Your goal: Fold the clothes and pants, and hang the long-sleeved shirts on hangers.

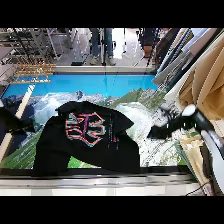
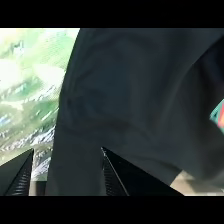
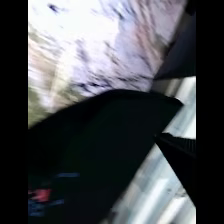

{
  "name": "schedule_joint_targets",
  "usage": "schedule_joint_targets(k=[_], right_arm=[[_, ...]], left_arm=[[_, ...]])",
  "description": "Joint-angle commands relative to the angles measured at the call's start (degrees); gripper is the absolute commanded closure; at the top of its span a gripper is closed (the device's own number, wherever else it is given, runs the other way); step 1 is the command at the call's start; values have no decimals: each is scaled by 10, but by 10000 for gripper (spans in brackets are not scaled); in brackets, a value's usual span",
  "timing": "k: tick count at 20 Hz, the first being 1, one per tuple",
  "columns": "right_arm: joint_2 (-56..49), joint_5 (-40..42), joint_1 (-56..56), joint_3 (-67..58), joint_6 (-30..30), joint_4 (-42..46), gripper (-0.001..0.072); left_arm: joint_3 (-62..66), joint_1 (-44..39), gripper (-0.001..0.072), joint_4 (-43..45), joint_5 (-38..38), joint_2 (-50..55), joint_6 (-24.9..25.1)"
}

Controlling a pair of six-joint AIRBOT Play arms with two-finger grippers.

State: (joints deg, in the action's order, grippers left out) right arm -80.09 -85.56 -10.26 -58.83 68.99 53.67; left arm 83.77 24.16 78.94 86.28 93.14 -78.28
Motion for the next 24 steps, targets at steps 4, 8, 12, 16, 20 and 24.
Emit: schedule_joint_targets(k=[4,8,12,16,20,24], right_arm=[[79,47,-4,236,-32,-27,251],[79,95,1,275,-58,-42,251],[60,151,61,282,-57,-49,251],[31,199,114,282,-57,-66,256],[31,201,118,282,-71,-96,469],[34,173,117,281,-101,-118,695]], left_arm=[[-60,56,131,-73,-43,8,95],[-60,45,132,-79,-51,45,107],[-60,39,134,-132,-51,66,156],[-60,37,136,-130,-41,74,158],[-60,37,254,-130,-11,90,177],[-59,37,695,-132,4,93,170]])
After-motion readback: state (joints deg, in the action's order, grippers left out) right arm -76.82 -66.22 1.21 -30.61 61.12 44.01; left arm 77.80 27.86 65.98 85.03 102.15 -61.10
